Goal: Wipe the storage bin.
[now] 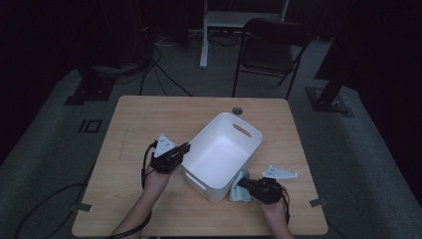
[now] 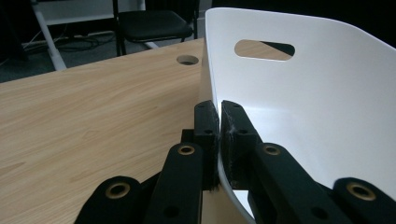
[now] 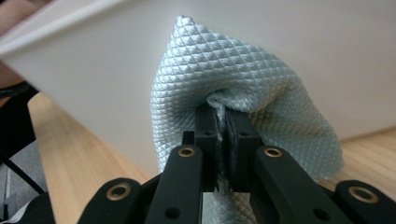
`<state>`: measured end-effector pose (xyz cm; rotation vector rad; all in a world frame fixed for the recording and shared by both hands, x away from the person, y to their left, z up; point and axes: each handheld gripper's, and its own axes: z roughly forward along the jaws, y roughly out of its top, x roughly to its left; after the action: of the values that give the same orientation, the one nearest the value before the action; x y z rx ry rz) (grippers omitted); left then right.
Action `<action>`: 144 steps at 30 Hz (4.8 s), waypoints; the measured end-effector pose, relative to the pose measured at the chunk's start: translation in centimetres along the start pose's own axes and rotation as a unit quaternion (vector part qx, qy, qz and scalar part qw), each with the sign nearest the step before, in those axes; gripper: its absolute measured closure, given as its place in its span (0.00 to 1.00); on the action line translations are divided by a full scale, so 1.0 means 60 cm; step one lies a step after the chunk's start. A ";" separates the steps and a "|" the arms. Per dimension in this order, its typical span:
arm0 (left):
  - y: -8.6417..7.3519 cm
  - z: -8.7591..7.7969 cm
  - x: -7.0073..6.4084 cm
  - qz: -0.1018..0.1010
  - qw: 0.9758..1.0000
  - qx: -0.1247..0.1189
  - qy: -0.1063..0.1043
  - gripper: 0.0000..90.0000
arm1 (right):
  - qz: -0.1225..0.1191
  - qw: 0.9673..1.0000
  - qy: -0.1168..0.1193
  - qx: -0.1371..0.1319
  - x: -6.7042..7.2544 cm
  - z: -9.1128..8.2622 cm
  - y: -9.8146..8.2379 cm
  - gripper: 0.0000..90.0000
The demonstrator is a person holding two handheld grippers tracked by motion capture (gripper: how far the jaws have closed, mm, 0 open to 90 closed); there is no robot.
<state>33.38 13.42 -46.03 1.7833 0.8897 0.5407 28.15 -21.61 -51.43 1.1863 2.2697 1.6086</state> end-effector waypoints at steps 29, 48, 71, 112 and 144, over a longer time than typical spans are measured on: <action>0.000 0.003 -0.007 -0.003 1.000 0.000 0.014 0.97 | -0.050 0.998 0.047 -0.016 0.072 -0.019 0.021 0.94; 0.001 0.003 -0.008 -0.007 1.000 0.000 0.021 0.97 | -0.010 0.999 0.027 0.030 0.038 0.009 -0.018 0.94; 0.002 0.004 -0.004 0.001 1.000 0.004 0.005 0.97 | -0.029 0.997 0.060 0.024 0.054 0.002 -0.005 0.94; 0.003 0.005 -0.005 0.004 1.000 0.006 0.010 0.96 | 0.064 0.994 -0.088 0.014 -0.112 0.013 0.027 0.94; 0.013 -0.019 0.018 -0.023 1.000 -0.013 -0.016 0.57 | 0.105 0.982 -0.153 -0.022 -0.161 -0.090 0.041 0.93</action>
<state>33.50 14.78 -44.93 1.7399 0.8959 0.4901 33.35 -31.61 -50.20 1.5827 1.9637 1.4104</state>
